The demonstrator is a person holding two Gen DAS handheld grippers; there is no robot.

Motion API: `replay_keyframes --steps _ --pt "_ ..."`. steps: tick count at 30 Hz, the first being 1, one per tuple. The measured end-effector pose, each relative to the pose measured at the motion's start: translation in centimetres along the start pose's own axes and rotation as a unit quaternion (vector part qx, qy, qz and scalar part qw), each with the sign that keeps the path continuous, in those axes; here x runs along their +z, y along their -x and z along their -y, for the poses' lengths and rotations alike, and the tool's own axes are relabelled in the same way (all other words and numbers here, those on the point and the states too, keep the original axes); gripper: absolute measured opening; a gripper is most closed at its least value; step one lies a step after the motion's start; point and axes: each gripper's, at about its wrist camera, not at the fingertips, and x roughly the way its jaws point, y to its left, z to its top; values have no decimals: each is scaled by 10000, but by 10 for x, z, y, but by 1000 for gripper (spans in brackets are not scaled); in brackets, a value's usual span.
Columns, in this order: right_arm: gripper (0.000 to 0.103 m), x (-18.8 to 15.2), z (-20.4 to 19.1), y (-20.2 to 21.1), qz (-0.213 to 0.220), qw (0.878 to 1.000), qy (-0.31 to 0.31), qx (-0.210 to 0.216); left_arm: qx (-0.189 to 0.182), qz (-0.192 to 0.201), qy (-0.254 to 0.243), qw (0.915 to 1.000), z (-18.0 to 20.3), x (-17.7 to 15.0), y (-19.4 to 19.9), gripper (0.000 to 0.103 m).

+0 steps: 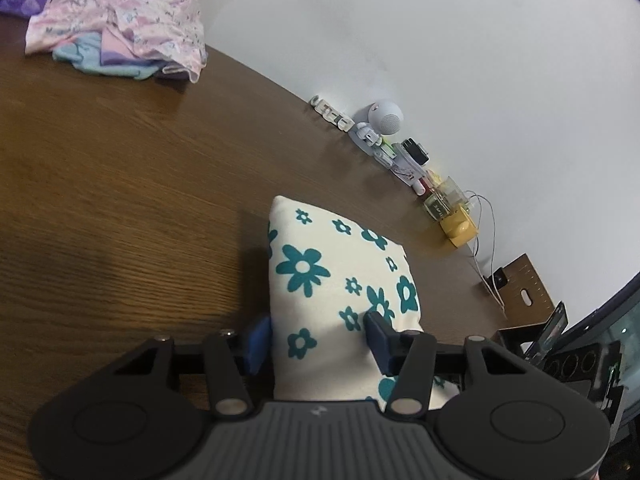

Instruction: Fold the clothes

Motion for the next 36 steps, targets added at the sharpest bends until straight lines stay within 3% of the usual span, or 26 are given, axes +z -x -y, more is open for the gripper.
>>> replay_keyframes --steps 6,11,14,18,20,23,26,28,33,36 --pt "55 -2 0 -1 -3 10000 -12 65 92 21 -279 9996 8 0 1 51" --pt "57 7 1 6 175 9998 21 47 175 84 -509 9985 15 6 -2 62" --pt "57 13 -4 3 221 9996 174 -96 233 17 -568 9981 17 6 -11 59" --pt "49 9 -5 -8 51 9986 373 -366 320 -3 -790 9964 21 3 -14 55" --pt "50 12 -5 -6 79 9986 409 -323 288 -6 -756 9967 22 7 -12 57" --pt "59 21 -7 -4 218 9980 463 -364 368 -1 -760 9964 23 12 -17 61" --pt "57 27 -6 -16 63 9978 477 -463 452 -21 -776 9960 23 13 -25 58" --pt "47 24 -2 -23 -50 9979 438 -464 473 -36 -809 9956 25 12 -25 57" --pt "54 27 -3 -19 63 9983 477 -332 479 36 -712 9963 24 20 -28 60" --pt "50 27 -4 -27 -36 9972 570 -480 555 -48 -754 9956 24 18 -38 58"
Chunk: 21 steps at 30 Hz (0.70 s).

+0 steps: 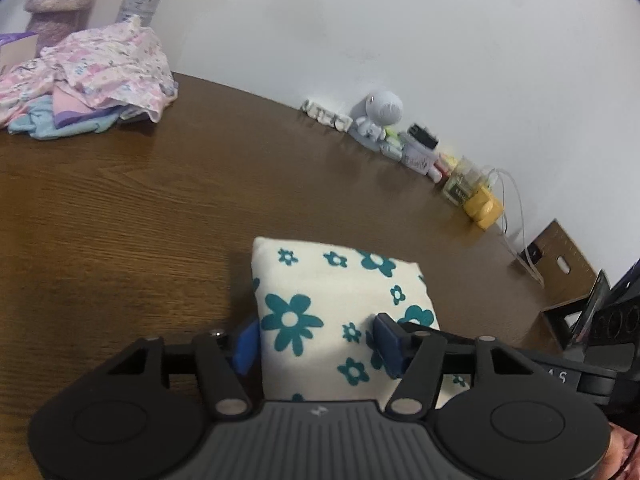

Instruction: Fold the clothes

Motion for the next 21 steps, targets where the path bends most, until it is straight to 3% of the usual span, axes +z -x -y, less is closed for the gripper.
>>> replay_keyframes --steps 8,12,14,18,21 --pt "56 -17 -2 37 88 9996 -33 260 -89 125 70 9999 0 -15 32 60" --pt "45 -24 -3 28 -39 9998 -52 213 -146 59 188 9997 -5 -19 27 58" --pt "45 -25 -1 32 -3 9995 -160 280 -191 115 227 9995 -5 -20 36 60" --pt "54 -33 -4 51 165 9991 -204 345 -313 201 175 9992 -4 -29 55 62" --pt "54 -42 -7 58 144 9990 -217 377 -318 151 45 9994 -2 -38 58 62"
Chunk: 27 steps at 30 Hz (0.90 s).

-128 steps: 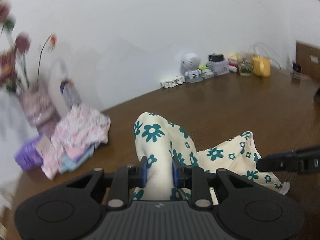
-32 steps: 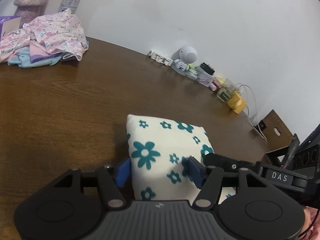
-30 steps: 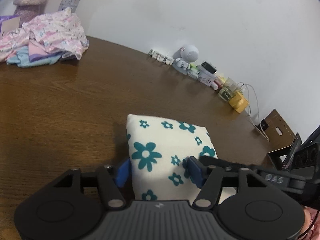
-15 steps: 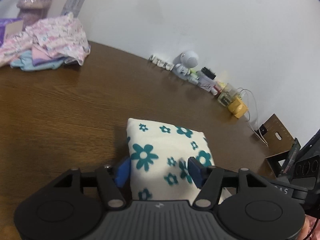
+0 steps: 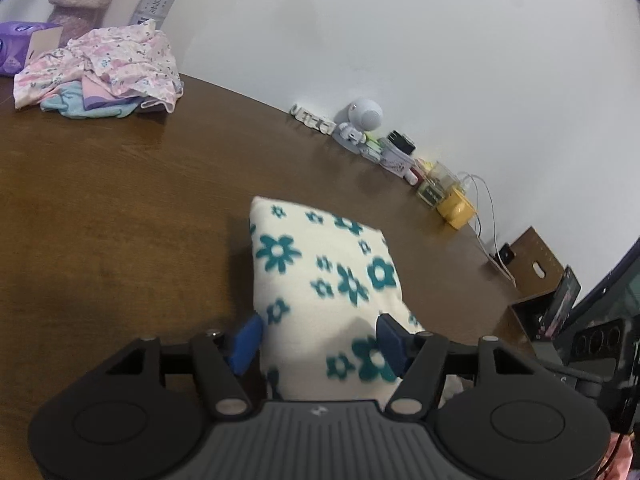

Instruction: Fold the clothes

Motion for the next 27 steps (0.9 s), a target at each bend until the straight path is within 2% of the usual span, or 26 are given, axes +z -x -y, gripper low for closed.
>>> replay_keyframes --steps 2,3,7,10,12,15,17,18,19,20,21,23,25,27 --pt "48 -4 1 -1 -18 10000 -33 -12 -6 -88 17 10000 -4 -3 -5 58" --pt "41 -6 4 -3 -45 10000 -85 3 -45 -126 127 9998 -8 -4 -6 59" --pt "43 -11 4 6 60 9998 -118 114 -103 52 11 9999 -7 -7 10 58" --pt "43 -17 1 21 178 9998 44 114 -203 178 -449 9986 0 -13 26 67" --pt "43 -23 -3 30 239 9991 341 90 -153 170 -945 9953 7 -19 34 69" --pt "45 -32 -18 38 96 9936 1118 -100 -10 19 -1807 9835 20 -32 37 69" --pt "45 -38 -29 35 20 9854 1671 -331 162 -44 -2206 9752 27 -39 32 67" --pt "45 -42 -34 33 -17 9799 1945 -449 317 -52 -2391 9705 29 -42 29 65" --pt "43 -43 -38 29 12 9751 2131 -615 472 -59 -2573 9651 31 -45 25 55" --pt "39 -45 -41 25 50 9699 2305 -786 611 -61 -2721 9603 33 -47 21 47" --pt "33 -45 -43 22 64 9678 2380 -822 651 -37 -2786 9582 32 -47 19 44" --pt "25 -45 -46 17 85 9643 2503 -857 611 40 -2832 9571 30 -47 18 27" --pt "16 -46 -49 14 136 9614 2603 -876 557 120 -2842 9571 28 -46 17 22" --pt "13 -49 -52 14 177 9590 2679 -905 458 138 -2664 9627 22 -45 19 20"
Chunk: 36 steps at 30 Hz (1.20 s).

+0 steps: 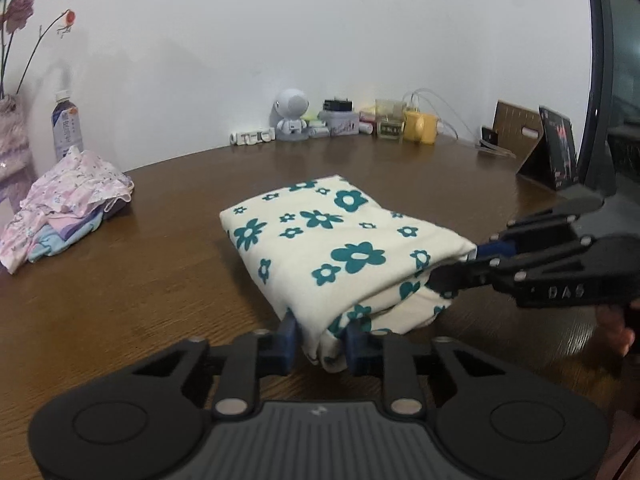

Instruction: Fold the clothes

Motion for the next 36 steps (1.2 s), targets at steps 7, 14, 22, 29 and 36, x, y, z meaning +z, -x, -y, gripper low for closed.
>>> replay_keyframes --steps 7,14,22,29,36 --pt "10 -7 -9 -9 -87 9997 147 -148 -216 6 496 9985 -15 -5 -3 18" --pt "9 -8 -3 -9 -106 9999 -82 -96 -169 24 495 9986 -13 -8 -2 19" --pt "14 -6 -20 4 63 9985 286 -468 54 66 426 9991 -4 -6 1 20" --pt "7 -8 -11 -8 -72 9991 102 -398 197 155 607 9978 0 -8 2 17" --pt "7 -3 -6 -19 -61 9995 -12 -311 323 179 928 9950 -6 -6 -2 17"
